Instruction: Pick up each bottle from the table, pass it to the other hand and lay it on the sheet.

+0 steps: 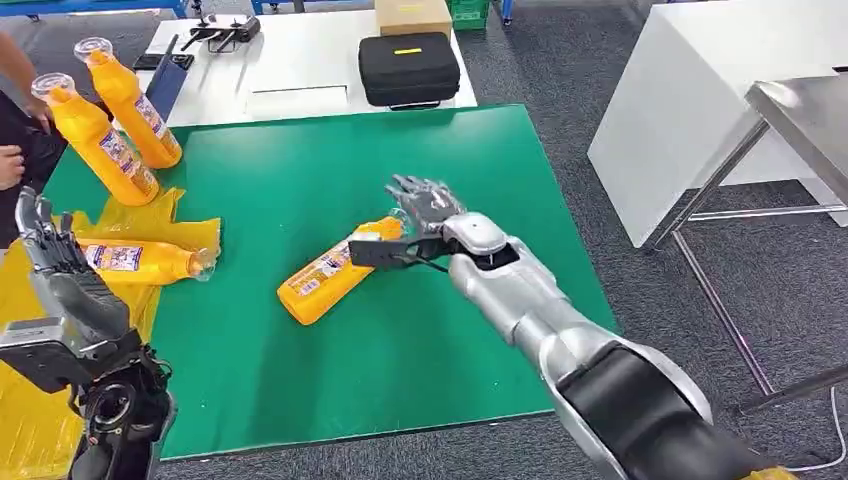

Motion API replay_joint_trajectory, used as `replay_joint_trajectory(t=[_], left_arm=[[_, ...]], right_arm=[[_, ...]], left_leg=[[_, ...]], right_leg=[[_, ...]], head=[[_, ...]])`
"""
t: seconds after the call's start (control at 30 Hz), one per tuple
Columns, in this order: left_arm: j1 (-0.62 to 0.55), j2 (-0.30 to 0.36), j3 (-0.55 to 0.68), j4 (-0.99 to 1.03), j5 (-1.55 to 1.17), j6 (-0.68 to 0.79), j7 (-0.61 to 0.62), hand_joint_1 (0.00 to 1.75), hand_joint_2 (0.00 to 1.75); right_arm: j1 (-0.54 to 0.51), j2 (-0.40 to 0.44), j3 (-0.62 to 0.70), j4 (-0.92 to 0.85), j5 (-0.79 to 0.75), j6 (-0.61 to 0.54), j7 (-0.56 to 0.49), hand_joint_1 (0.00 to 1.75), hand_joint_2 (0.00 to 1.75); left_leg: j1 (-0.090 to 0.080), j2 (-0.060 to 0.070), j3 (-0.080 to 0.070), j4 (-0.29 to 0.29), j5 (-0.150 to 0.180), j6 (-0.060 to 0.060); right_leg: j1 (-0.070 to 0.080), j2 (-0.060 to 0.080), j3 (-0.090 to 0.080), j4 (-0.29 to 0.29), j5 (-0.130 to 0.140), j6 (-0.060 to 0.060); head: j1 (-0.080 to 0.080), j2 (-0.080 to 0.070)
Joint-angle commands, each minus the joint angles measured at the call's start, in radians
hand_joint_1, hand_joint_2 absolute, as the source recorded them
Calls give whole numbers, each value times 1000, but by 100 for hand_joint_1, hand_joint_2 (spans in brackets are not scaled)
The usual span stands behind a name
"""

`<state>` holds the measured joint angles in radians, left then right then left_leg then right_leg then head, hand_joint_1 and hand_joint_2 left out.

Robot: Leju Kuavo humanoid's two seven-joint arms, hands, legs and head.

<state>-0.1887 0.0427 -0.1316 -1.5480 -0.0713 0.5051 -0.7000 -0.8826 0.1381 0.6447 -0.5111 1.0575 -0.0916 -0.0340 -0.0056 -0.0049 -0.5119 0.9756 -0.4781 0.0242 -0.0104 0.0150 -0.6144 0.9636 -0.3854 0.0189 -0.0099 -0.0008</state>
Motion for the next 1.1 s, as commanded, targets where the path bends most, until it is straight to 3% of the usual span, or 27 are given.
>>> replay_joint_trajectory(t=[0.03,0.27,0.77,0.8,0.9,1.0,1.03,1.1], left_arm=[[-10,1,-33,31,15,25,2,0,0],[0,-4,-23,30,12,20,2,0,0],[29,-9,4,70,-27,-22,2,0,0],[10,-8,-3,133,-36,-81,2,0,0],[-63,9,-22,274,-144,-294,189,0,0],[-138,3,29,425,-114,-422,248,0,0],[-161,4,41,465,-114,-445,255,0,175],[-229,12,88,599,-94,-528,270,0,175]], right_arm=[[-21,50,109,221,72,-2,1,0,175],[-48,77,132,231,124,1,54,0,175],[-78,100,82,210,154,-36,50,0,175],[-84,100,68,204,160,-38,46,0,0],[-102,110,14,177,177,-62,20,0,0],[-132,133,-54,114,149,-86,-38,0,0],[-145,140,-72,95,141,-70,-40,0,0],[-155,155,-131,-8,100,-57,-85,0,0]], left_leg=[[0,0,1,0,0,-1],[0,0,0,0,0,-1],[1,3,1,1,-2,-2],[1,2,1,1,-1,-2],[0,-2,1,0,0,-1],[0,-2,-1,2,1,-2],[-1,0,-1,2,0,-2],[0,1,-1,3,0,-2]], right_leg=[[0,-1,2,-1,0,0],[0,-1,0,0,0,-1],[1,1,1,1,-1,-1],[0,0,1,1,-1,-1],[0,-3,1,1,-1,-1],[0,-3,-1,1,0,-1],[0,-2,-1,2,0,-1],[1,-1,-2,2,0,-1]], head=[[0,0],[0,0],[0,0],[0,0],[0,0],[0,0],[0,0],[0,0]])
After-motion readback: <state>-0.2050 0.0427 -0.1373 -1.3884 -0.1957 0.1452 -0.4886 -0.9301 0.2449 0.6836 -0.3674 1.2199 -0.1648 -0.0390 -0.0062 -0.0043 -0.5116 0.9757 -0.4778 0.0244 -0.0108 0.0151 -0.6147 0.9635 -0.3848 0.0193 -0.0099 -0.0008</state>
